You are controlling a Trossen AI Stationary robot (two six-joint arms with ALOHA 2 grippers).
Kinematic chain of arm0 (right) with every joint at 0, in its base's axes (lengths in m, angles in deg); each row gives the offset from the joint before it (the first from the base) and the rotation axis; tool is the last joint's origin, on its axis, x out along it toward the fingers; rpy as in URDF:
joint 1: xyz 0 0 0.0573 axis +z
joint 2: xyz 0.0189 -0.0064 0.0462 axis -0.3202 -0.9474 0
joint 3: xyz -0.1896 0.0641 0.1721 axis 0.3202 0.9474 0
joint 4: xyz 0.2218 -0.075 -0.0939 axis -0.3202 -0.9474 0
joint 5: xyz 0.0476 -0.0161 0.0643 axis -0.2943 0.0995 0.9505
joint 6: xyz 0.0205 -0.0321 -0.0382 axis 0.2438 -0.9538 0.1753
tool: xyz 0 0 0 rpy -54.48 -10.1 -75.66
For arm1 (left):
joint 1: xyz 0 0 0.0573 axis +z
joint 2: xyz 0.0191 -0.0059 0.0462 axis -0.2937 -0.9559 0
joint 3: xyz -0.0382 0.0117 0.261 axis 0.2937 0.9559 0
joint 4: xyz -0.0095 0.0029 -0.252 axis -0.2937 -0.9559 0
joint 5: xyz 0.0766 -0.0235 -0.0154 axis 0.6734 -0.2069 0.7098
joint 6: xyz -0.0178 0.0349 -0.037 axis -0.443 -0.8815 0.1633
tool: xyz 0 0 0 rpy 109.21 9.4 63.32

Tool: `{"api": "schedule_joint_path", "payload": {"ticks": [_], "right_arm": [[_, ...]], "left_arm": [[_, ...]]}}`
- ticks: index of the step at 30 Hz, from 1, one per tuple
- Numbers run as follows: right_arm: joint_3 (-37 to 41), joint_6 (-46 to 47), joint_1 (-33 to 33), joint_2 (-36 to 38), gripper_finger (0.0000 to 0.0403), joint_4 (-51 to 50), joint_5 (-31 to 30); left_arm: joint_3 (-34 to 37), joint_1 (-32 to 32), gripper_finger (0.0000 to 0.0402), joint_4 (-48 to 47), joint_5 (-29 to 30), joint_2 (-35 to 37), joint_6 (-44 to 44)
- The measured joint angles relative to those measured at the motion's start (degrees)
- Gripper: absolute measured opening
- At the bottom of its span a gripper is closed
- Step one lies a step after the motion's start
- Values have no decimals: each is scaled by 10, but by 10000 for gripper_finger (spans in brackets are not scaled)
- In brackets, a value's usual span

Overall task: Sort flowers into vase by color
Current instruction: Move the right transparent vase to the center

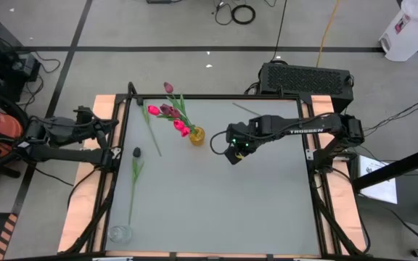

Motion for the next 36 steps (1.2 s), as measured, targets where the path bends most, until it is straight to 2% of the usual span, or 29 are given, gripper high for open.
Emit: {"api": "schedule_joint_path", "payload": {"ticks": [14, 36], "right_arm": [[1, -15, 0, 1, 6, 1, 2], [2, -22, 0, 1, 132, 27, 5]], "left_arm": [[0, 0, 20, 0, 0, 0, 0], [0, 0, 20, 0, 0, 0, 0]]}}
